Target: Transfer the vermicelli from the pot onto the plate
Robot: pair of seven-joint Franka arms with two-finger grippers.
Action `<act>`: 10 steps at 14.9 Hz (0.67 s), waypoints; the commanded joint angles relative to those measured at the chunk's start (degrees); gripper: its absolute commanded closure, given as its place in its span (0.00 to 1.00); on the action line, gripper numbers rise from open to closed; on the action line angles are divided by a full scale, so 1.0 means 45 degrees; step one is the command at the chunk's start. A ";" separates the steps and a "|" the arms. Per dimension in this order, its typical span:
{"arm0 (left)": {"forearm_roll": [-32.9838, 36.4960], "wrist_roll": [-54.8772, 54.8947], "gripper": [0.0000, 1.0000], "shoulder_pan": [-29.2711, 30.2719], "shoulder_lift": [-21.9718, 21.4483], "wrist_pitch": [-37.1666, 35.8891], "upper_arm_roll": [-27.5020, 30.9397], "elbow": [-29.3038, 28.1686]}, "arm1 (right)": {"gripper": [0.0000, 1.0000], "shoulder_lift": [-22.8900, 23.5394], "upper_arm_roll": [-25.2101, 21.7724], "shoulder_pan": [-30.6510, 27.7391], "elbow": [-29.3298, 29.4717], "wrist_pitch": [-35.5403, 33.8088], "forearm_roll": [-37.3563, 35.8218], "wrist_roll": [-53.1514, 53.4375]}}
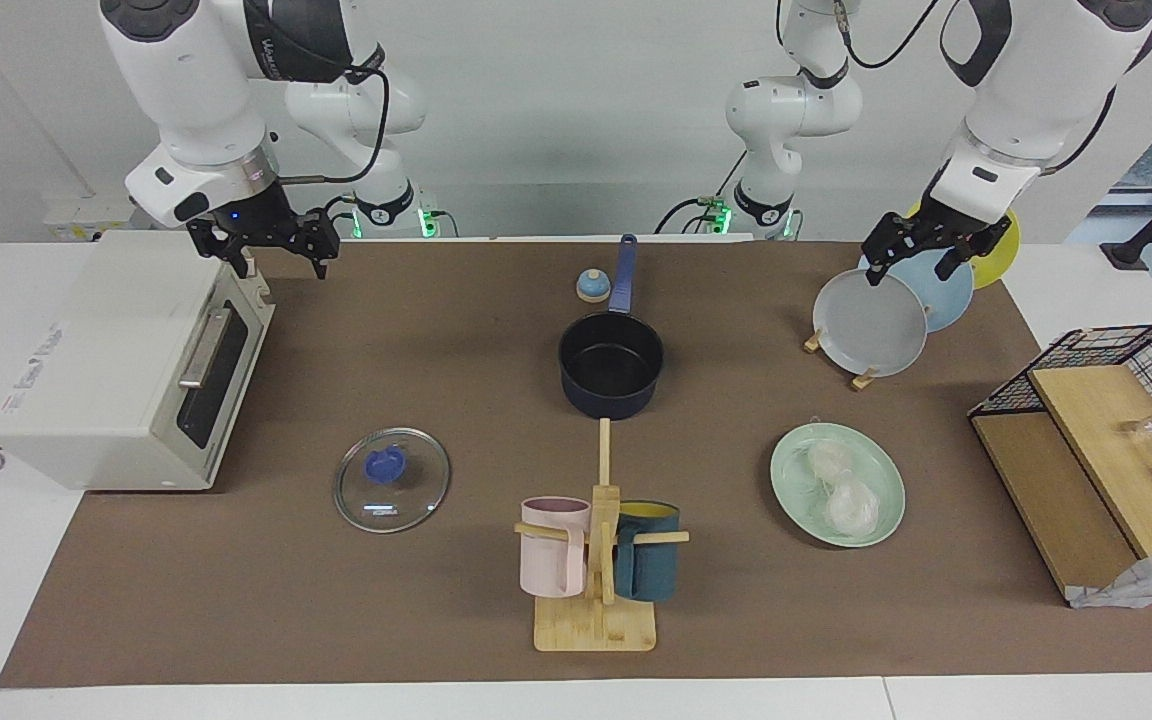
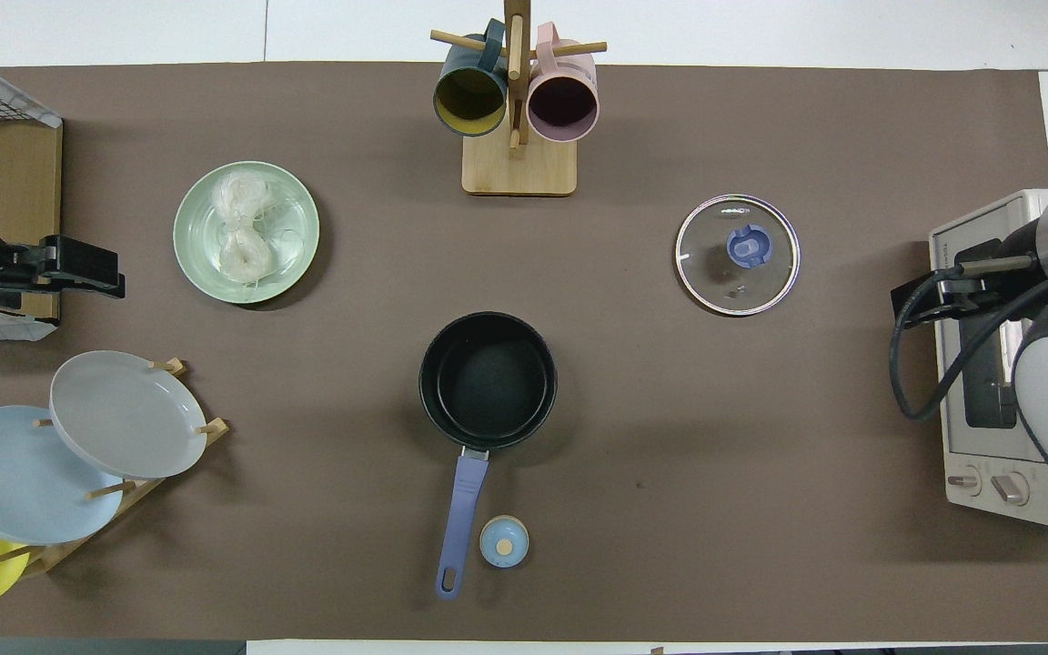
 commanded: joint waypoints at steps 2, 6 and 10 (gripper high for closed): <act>-0.0121 -0.0172 0.00 -0.0134 0.0109 -0.0263 0.0034 0.0258 | 0.00 -0.0060 -0.0194 -0.0127 0.0057 -0.0441 0.0256 -0.0306; -0.0121 -0.0172 0.00 -0.0134 0.0109 -0.0282 0.0015 0.0258 | 0.00 -0.0060 -0.0292 -0.0126 0.0077 -0.0500 0.0256 -0.0326; -0.0121 -0.0172 0.00 -0.0115 0.0109 -0.0321 0.0034 0.0277 | 0.00 -0.0041 -0.0292 -0.0107 0.0096 -0.0480 0.0256 -0.0365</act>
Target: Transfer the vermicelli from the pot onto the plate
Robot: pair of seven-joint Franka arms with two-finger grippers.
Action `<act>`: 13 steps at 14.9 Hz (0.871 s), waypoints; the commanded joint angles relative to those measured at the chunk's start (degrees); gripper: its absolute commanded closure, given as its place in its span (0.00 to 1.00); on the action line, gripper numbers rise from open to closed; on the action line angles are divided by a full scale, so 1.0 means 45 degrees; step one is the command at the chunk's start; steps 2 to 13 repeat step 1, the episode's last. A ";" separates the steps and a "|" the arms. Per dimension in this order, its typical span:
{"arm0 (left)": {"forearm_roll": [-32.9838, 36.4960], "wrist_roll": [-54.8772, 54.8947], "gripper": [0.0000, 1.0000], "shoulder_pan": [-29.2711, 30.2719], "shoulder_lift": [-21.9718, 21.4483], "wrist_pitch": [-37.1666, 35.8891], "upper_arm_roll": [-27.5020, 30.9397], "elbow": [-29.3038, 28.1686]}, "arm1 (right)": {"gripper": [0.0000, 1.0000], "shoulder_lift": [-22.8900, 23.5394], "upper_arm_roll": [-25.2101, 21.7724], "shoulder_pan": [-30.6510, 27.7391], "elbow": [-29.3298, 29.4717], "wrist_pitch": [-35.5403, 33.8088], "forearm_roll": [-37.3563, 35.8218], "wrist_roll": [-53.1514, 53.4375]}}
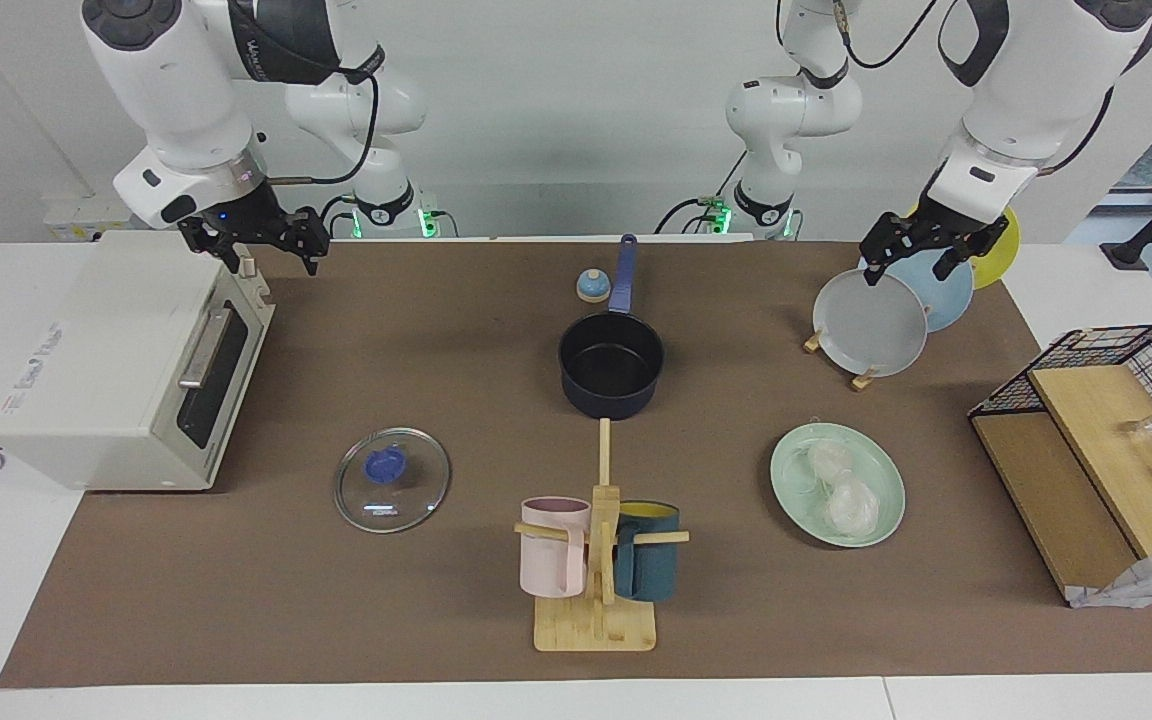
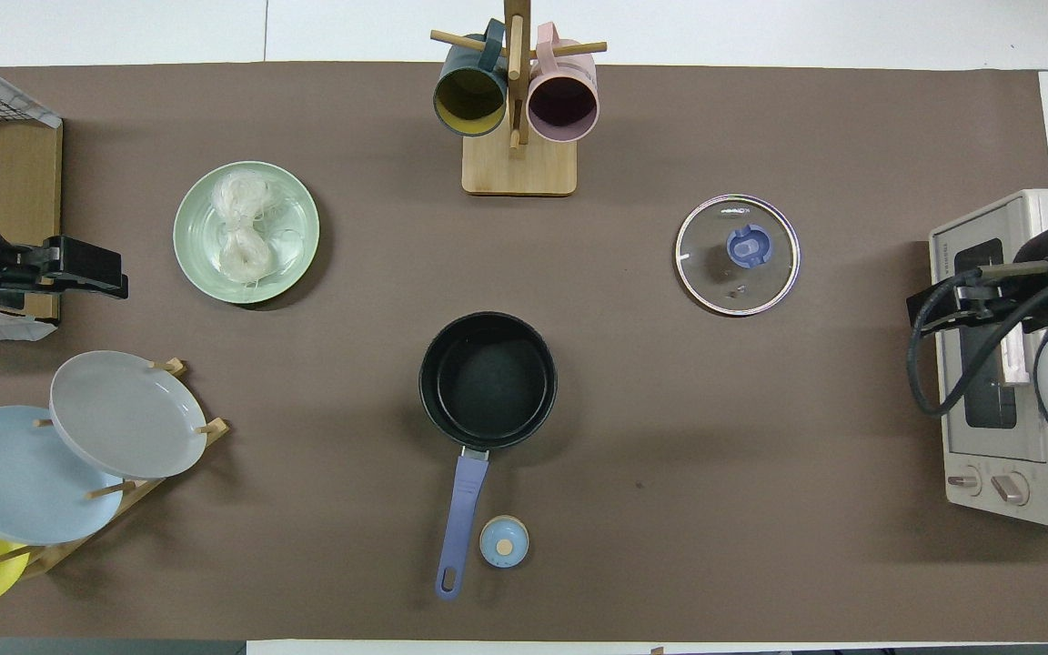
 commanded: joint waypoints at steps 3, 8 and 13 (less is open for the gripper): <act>-0.0168 -0.0172 0.00 -0.0114 0.0109 -0.0326 0.0084 0.0277 | 0.00 -0.0041 0.0022 -0.0128 0.0093 -0.0213 0.0256 -0.0344; -0.0168 -0.0172 0.00 -0.0114 0.0109 -0.0326 0.0084 0.0277 | 0.00 -0.0041 0.0022 -0.0128 0.0093 -0.0213 0.0256 -0.0344; -0.0168 -0.0172 0.00 -0.0114 0.0109 -0.0326 0.0084 0.0277 | 0.00 -0.0041 0.0022 -0.0128 0.0093 -0.0213 0.0256 -0.0344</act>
